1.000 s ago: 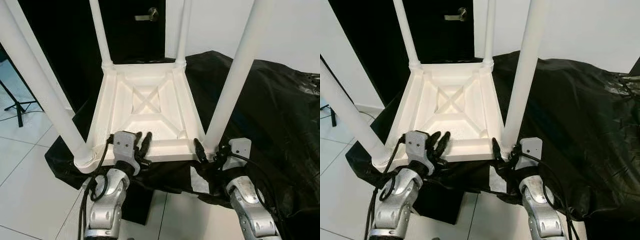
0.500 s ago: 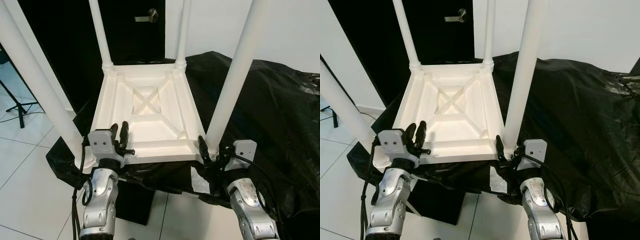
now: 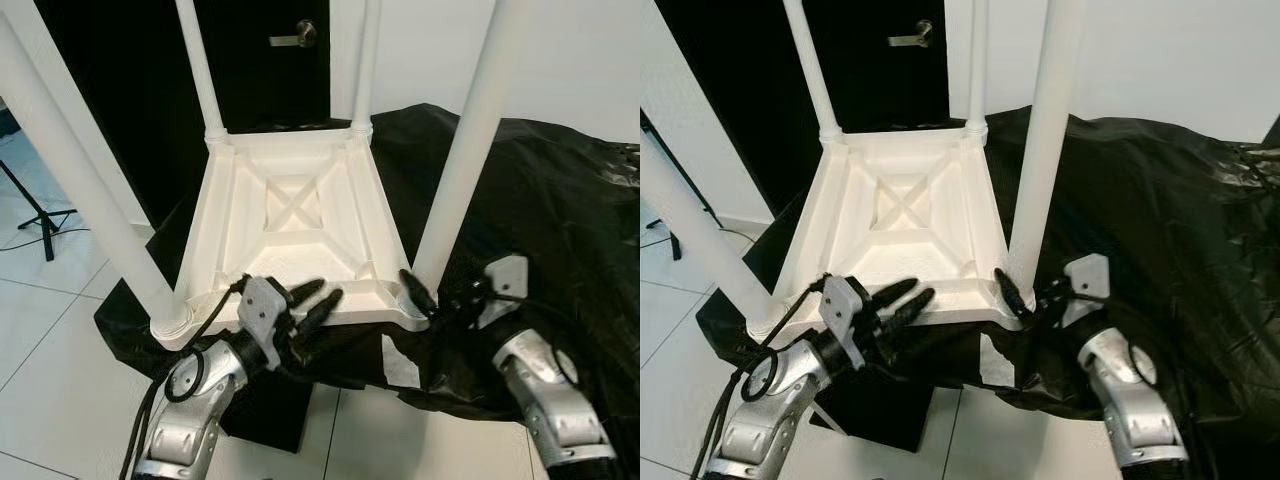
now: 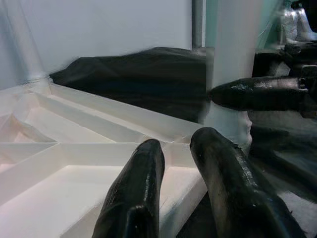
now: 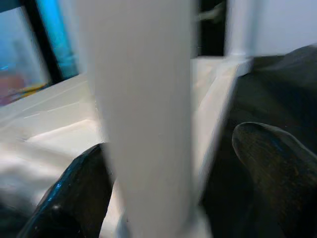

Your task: Building children table

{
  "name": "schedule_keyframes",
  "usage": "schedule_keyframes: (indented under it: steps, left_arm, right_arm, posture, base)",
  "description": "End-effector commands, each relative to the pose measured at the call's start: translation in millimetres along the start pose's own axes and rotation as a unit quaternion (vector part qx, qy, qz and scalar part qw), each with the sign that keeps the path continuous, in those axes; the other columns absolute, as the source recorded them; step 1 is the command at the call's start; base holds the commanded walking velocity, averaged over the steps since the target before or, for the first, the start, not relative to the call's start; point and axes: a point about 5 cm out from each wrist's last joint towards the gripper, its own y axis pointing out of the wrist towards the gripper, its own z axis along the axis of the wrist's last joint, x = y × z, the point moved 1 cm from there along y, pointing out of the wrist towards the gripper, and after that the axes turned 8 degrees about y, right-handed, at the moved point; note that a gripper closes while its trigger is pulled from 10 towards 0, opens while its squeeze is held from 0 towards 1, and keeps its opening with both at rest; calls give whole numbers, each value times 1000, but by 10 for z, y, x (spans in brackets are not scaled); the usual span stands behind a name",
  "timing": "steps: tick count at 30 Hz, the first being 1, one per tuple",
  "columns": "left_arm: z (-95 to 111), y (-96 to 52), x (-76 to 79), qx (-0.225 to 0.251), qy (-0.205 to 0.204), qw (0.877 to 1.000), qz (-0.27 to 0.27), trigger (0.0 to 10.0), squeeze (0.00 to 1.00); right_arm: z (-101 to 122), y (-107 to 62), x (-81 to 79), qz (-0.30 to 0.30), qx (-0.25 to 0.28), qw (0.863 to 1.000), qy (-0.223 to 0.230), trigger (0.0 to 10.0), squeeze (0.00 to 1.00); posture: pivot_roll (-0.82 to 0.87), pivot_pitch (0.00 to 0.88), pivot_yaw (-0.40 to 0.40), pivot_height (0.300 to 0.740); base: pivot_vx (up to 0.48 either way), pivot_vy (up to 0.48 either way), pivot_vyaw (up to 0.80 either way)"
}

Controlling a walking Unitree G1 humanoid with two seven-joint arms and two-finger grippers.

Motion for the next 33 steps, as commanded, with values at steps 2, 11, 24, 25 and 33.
schedule_keyframes:
  steps: [2,11,24,25,33]
  left_arm:
    - [-23,-55,54,-15,2,999,-51,10000,0]
    - [-83,-73,152,-38,-2,995,-89,10000,0]
    - [-149,12,165,-56,6,992,-109,10000,0]
    - [-149,12,165,-56,6,992,-109,10000,0]
    - [-123,70,114,-51,5,995,-85,10000,0]
  right_arm:
    - [-43,-3,45,34,-26,999,5,10000,0]
    - [-52,127,78,101,-54,993,-19,10000,0]
    - [-76,224,112,150,-74,985,-41,0,0]
    - [-76,224,112,150,-74,985,-41,0,0]
    - [-193,149,87,27,-80,996,-40,0,0]
  posture:
    - [-30,0,32,740]
    - [-30,0,37,740]
    - [-30,0,35,740]
    - [-30,0,35,740]
    - [-35,0,21,740]
  base:
    - [0,0,0]
    - [0,0,0]
    - [0,0,0]
    - [0,0,0]
    - [0,0,0]
